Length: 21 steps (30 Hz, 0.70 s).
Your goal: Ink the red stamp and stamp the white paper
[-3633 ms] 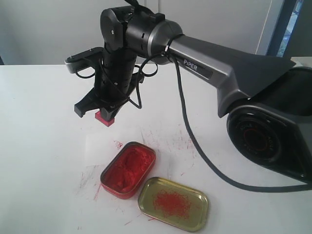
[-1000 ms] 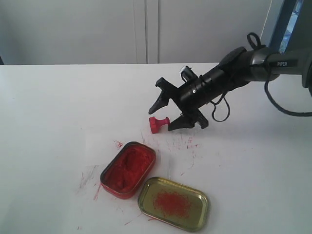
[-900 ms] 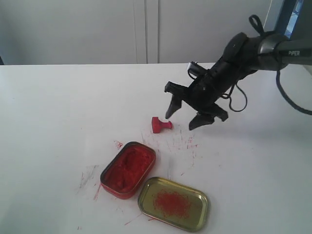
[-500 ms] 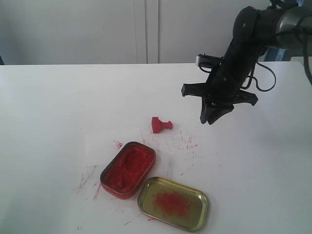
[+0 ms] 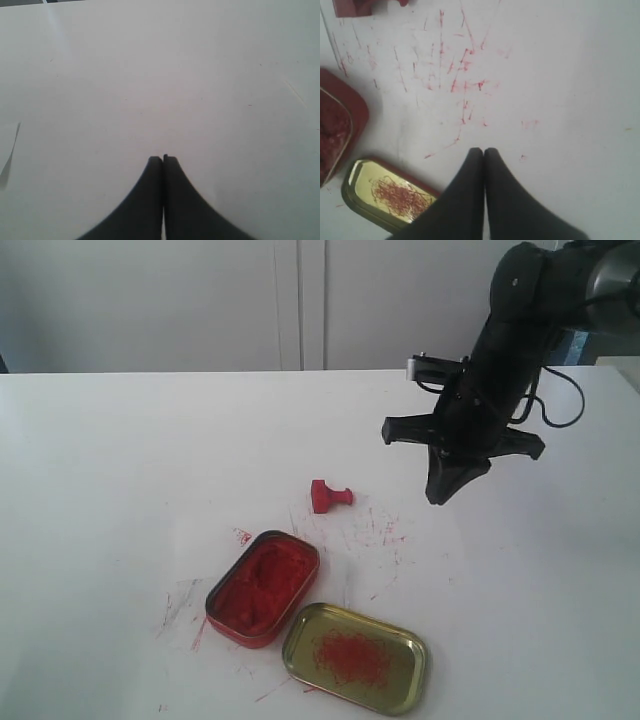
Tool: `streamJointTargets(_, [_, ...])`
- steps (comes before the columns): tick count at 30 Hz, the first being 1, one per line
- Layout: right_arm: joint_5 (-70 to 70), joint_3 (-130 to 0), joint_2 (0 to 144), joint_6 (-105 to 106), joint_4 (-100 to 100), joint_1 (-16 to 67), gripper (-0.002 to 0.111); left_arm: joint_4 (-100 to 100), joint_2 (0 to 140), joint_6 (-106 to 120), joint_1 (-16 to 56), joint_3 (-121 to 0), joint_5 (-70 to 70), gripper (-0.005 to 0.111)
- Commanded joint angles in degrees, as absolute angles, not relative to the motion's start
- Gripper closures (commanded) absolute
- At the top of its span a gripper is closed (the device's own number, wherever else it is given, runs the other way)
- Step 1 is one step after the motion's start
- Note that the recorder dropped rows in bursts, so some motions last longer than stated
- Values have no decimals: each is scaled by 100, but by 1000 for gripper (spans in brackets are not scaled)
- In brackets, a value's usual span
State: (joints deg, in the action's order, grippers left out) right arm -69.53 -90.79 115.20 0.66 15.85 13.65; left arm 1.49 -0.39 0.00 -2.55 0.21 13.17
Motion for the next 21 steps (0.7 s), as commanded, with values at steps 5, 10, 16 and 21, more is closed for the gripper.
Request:
streamJointTargets(5, [-6996, -8061, 10852, 255, 1501, 907, 108, 144, 0, 0, -267, 0, 1327, 107])
streamJointTargets(10, [-6996, -7563, 10408, -95, 1377, 518, 108, 144, 0, 0, -267, 0, 1327, 107])
streamJointTargets(16, [-6875, -6995, 9545, -895, 204, 385, 108, 144, 0, 0, -267, 0, 1327, 107])
streamJointTargets(21, [-6474, -6549, 8739, -1070, -124, 385, 108, 144, 0, 0, -267, 0, 1327, 107])
